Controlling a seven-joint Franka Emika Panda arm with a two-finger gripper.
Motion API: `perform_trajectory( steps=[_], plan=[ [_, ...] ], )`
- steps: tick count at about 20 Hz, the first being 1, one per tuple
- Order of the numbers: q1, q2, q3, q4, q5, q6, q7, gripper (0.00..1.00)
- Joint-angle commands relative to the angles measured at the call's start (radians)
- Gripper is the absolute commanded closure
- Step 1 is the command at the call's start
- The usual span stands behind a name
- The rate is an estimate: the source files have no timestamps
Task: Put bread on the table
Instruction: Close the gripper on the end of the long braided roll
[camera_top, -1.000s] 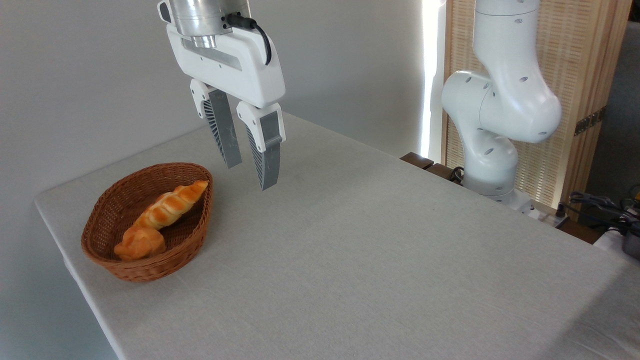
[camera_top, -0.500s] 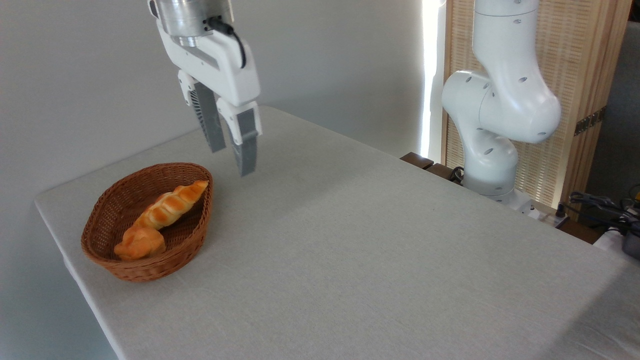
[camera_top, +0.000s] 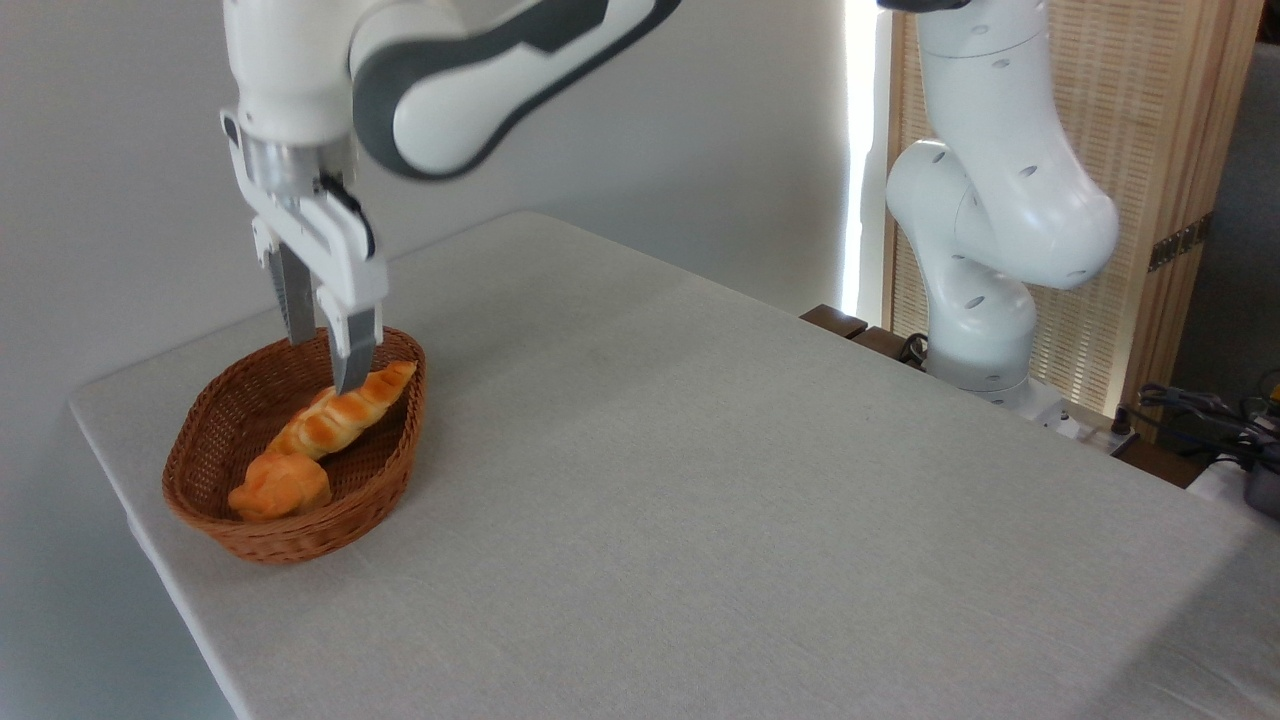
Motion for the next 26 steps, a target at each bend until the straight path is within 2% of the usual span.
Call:
perform_trajectory(
  steps=[1, 3, 4, 10, 11, 12, 14, 16, 18, 26],
  plan=[
    [-0.03, 0.024, 0.006, -0.056, 0.015, 0.119, 0.001, 0.0],
    [-0.038, 0.031, 0.004, -0.073, 0.096, 0.135, 0.001, 0.0],
    [-0.038, 0.032, -0.006, -0.078, 0.118, 0.137, -0.001, 0.0],
    [-0.038, 0.049, -0.014, -0.082, 0.122, 0.138, -0.004, 0.0],
    [-0.038, 0.049, -0.014, -0.082, 0.121, 0.138, -0.004, 0.04],
    [-0.038, 0.049, -0.014, -0.084, 0.122, 0.137, -0.004, 0.15],
    [-0.038, 0.049, -0.014, -0.084, 0.122, 0.137, -0.002, 0.47],
    [-0.038, 0.049, -0.014, -0.085, 0.122, 0.137, -0.001, 0.66],
    [-0.038, 0.049, -0.014, -0.085, 0.122, 0.135, 0.001, 0.69],
    [-0.038, 0.046, -0.014, -0.085, 0.122, 0.127, 0.002, 0.7]
  ],
)
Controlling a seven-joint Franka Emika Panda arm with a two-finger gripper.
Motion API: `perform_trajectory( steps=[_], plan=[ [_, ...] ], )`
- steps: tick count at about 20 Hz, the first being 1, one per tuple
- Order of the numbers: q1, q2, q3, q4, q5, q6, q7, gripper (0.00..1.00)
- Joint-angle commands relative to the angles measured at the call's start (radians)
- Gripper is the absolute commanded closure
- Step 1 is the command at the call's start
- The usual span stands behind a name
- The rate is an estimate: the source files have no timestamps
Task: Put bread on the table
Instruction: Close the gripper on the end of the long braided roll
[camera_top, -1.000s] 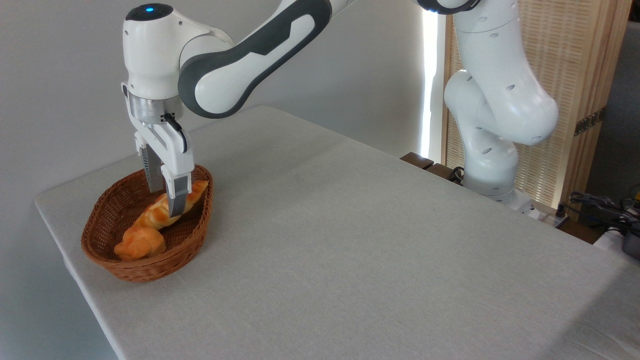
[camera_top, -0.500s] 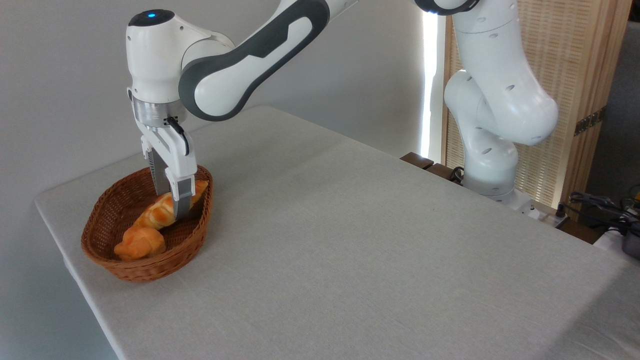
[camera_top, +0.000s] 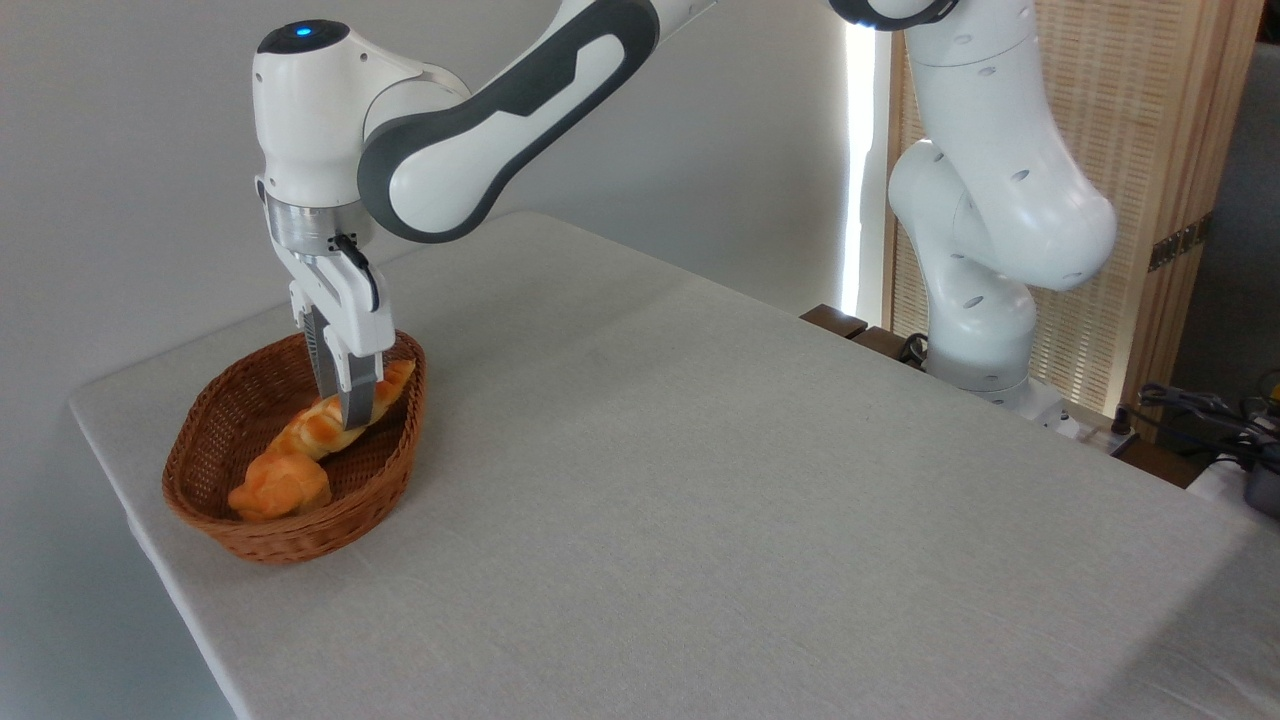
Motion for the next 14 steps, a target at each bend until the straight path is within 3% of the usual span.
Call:
perform_trajectory(
  steps=[1, 7, 11, 14],
  plan=[
    [0.0, -0.003, 0.0, -0.003, 0.011, 0.012, -0.002, 0.71],
    [0.003, -0.014, 0.0, 0.037, -0.008, 0.011, -0.013, 0.76],
    [0.011, -0.034, 0.002, 0.04, -0.09, 0.004, -0.014, 0.76],
    [0.014, -0.043, 0.003, 0.059, -0.12, -0.026, -0.011, 0.76]
  ],
)
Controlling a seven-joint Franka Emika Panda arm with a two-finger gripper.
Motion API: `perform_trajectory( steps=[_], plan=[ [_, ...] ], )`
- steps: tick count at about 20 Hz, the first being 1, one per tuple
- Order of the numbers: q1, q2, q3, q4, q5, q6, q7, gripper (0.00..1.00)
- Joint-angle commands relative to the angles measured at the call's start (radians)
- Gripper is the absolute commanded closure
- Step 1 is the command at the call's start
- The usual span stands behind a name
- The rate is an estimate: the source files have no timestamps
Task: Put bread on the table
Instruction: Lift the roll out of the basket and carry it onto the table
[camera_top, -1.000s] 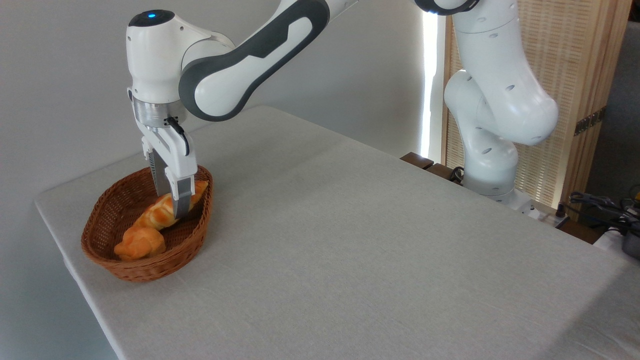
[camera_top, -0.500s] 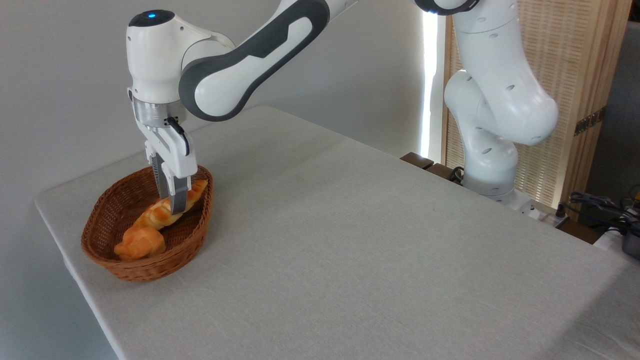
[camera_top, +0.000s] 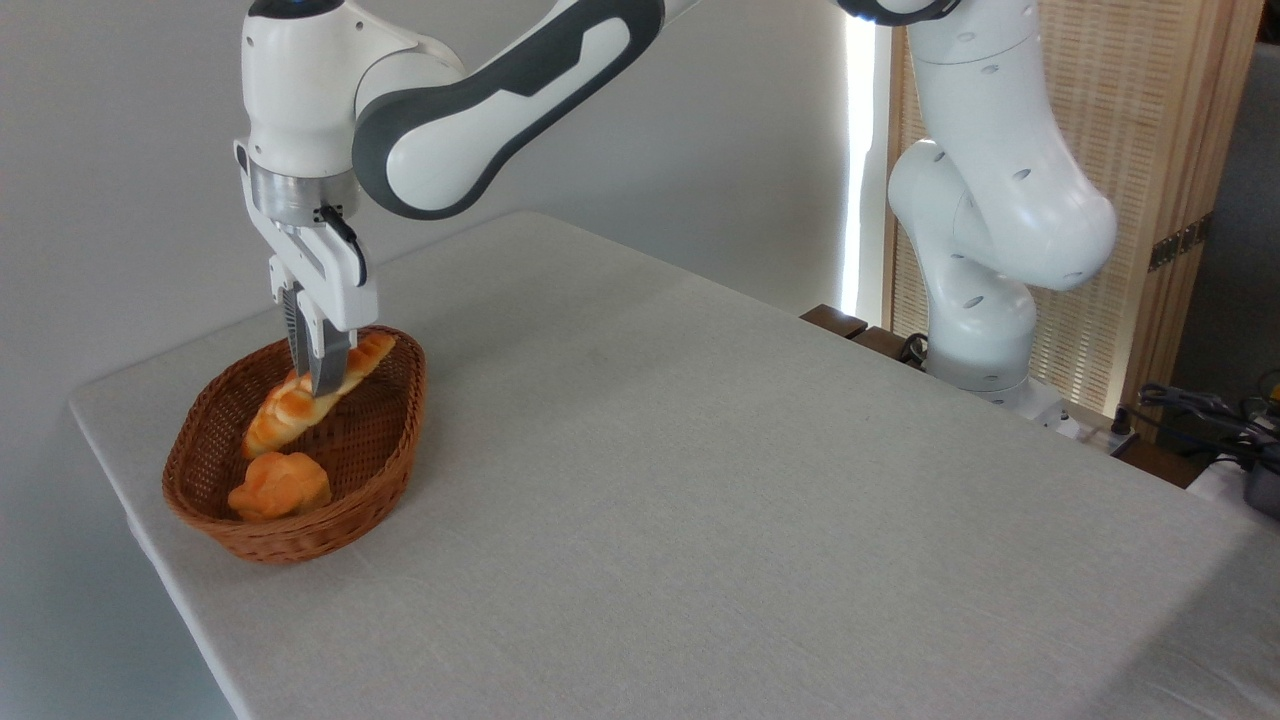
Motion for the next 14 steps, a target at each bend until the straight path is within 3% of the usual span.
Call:
perform_trajectory(
  steps=[1, 6, 10, 14],
  plan=[
    [0.008, -0.022, 0.004, 0.026, -0.053, -0.05, -0.007, 0.76],
    [0.012, -0.083, 0.052, 0.071, -0.095, -0.255, 0.045, 0.76],
    [0.012, -0.234, 0.112, -0.057, -0.095, -0.492, 0.313, 0.74],
    [0.012, -0.297, 0.15, -0.159, -0.089, -0.595, 0.433, 0.74]
  ],
)
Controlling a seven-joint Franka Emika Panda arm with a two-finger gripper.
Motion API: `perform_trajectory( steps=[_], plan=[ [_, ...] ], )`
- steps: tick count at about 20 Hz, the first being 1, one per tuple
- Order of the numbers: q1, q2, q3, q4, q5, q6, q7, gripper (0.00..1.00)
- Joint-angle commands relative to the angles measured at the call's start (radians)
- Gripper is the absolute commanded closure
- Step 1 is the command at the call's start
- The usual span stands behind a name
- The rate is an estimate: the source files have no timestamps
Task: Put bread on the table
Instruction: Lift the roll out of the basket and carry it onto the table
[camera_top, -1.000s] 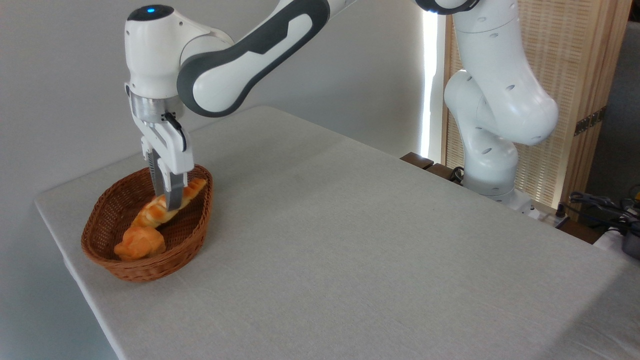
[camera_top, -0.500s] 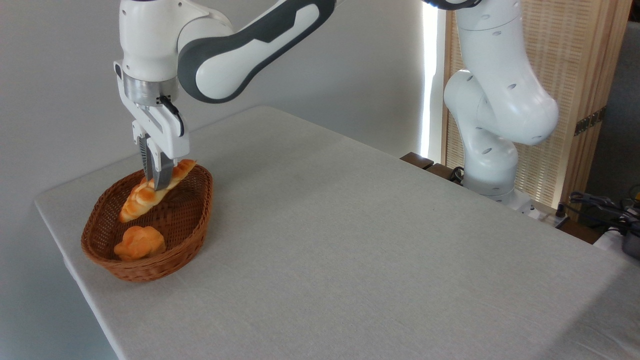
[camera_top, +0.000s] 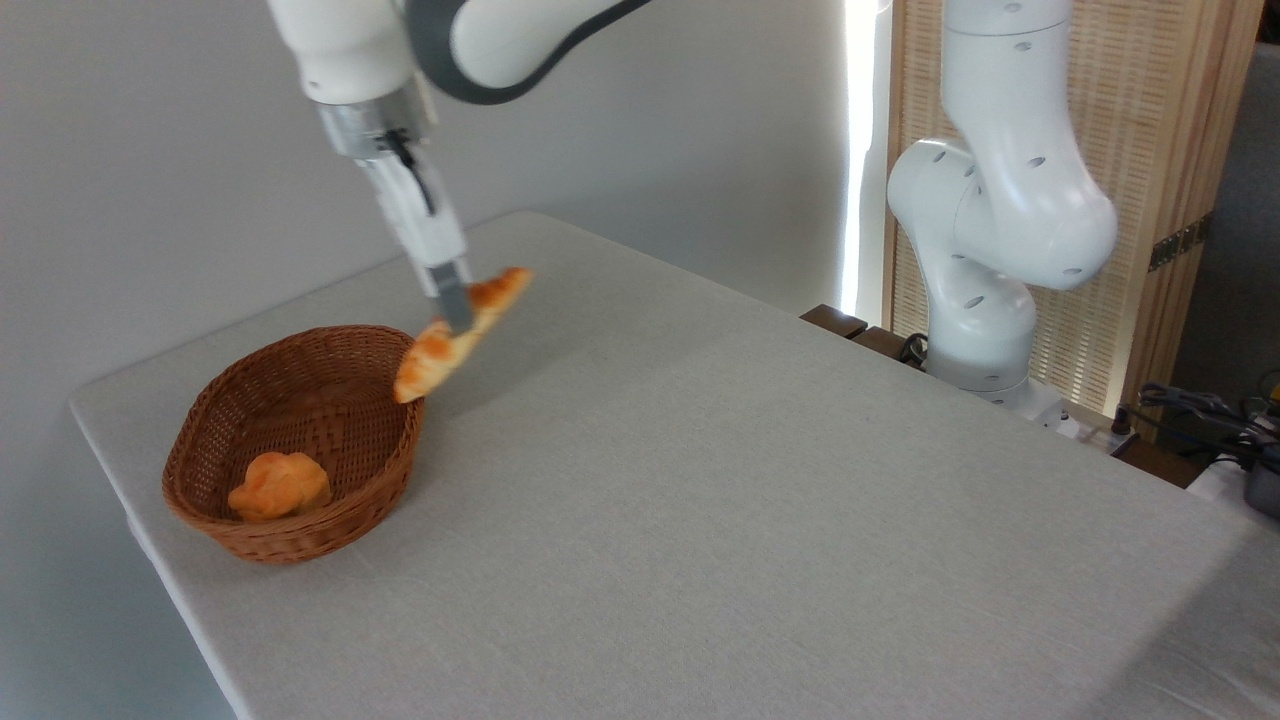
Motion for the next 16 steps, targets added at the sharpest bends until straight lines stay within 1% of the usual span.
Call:
perform_trajectory(
  steps=[1, 2, 3, 4, 5, 8, 12, 14, 16],
  plan=[
    [-0.004, -0.072, 0.033, -0.127, -0.016, -0.067, 0.106, 0.71],
    [-0.004, -0.071, 0.033, -0.134, -0.016, -0.065, 0.104, 0.69],
    [-0.004, -0.066, 0.033, -0.148, -0.016, -0.062, 0.101, 0.57],
    [-0.006, -0.062, 0.033, -0.159, -0.016, -0.058, 0.095, 0.31],
    [-0.007, -0.054, 0.031, -0.17, -0.016, -0.05, 0.092, 0.19],
    [-0.009, -0.036, 0.027, -0.187, -0.019, -0.029, 0.08, 0.08],
    [-0.007, -0.034, 0.027, -0.207, -0.015, -0.033, 0.068, 0.0],
    [-0.007, -0.033, 0.028, -0.208, -0.01, -0.042, 0.072, 0.0],
    [-0.007, -0.033, 0.028, -0.207, 0.01, -0.044, 0.069, 0.0]
  ],
)
